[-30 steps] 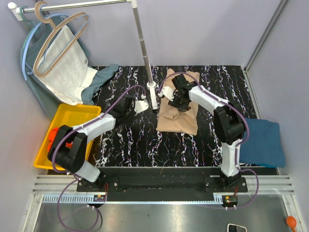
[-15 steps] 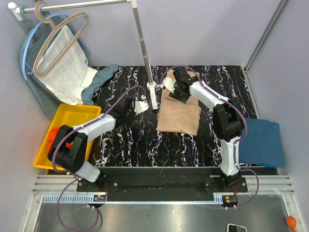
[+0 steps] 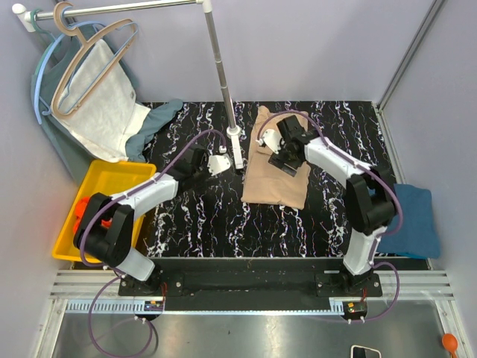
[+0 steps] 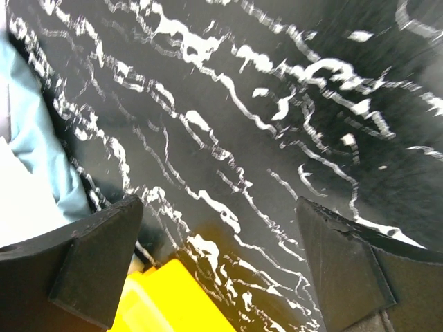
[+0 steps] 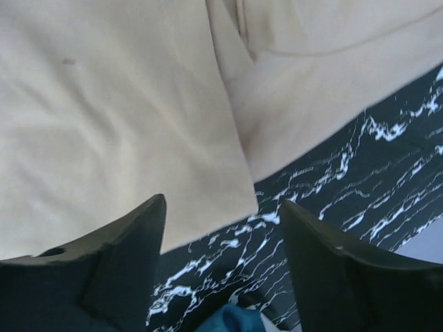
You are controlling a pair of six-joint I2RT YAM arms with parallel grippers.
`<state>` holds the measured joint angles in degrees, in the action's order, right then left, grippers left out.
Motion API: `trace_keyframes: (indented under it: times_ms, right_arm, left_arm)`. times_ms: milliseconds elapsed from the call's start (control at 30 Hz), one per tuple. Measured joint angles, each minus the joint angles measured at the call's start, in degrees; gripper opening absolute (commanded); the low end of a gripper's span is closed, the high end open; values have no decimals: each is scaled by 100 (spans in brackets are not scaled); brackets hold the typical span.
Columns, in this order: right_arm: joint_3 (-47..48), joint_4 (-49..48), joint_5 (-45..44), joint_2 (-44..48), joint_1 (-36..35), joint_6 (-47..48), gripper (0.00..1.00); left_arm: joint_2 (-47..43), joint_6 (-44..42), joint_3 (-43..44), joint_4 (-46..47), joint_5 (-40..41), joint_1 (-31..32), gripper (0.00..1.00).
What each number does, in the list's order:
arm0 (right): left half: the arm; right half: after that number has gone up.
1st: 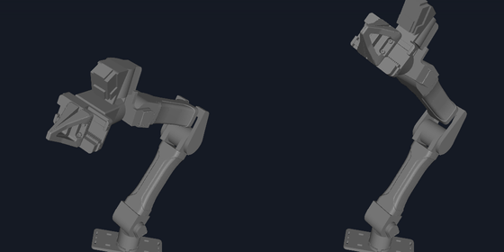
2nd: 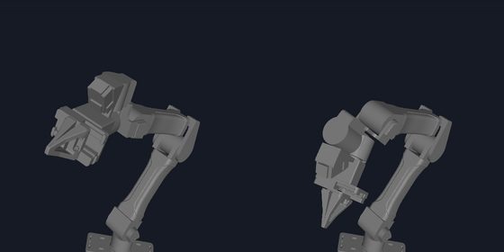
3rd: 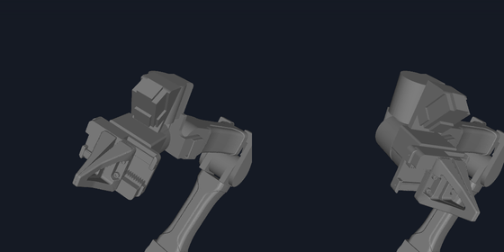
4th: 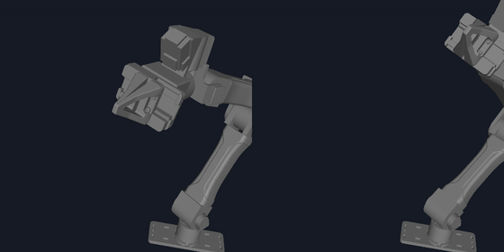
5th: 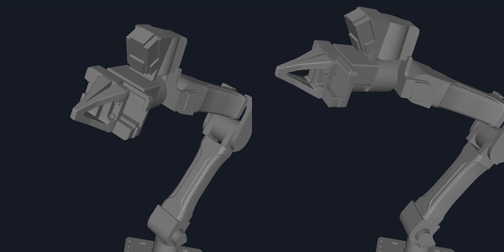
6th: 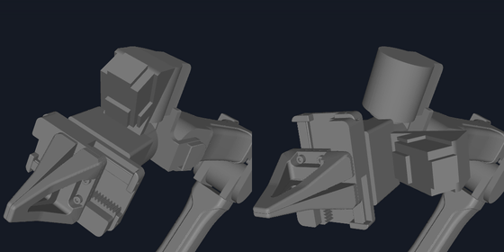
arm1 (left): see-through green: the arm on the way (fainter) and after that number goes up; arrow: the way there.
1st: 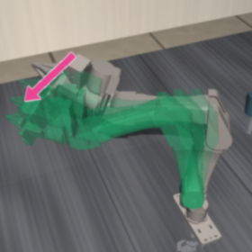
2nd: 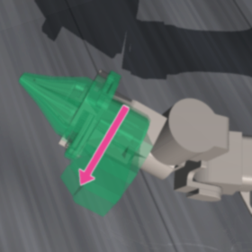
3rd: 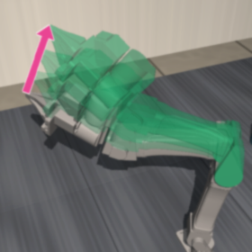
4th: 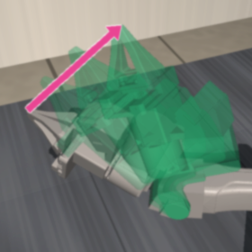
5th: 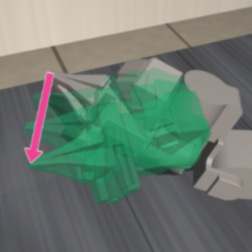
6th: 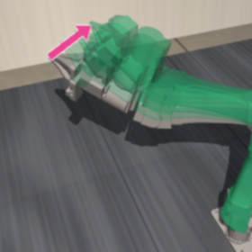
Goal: Fold and stack the t-shirts
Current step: Fold the tshirt
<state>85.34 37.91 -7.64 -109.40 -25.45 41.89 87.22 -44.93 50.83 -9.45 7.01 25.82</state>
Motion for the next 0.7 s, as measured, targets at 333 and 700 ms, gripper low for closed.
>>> trace_keyframes:
  times_ms: [333,700]
  right_arm:
    - [-1864,-155,111,2225,0,-389,99]
    - [-3230,-166,560,2798,-48,-588,94]
  left_arm:
    - [459,413,1261,-837,-1351,229,99]
    - [1471,745,1668,-1471,-1921,1309,99]
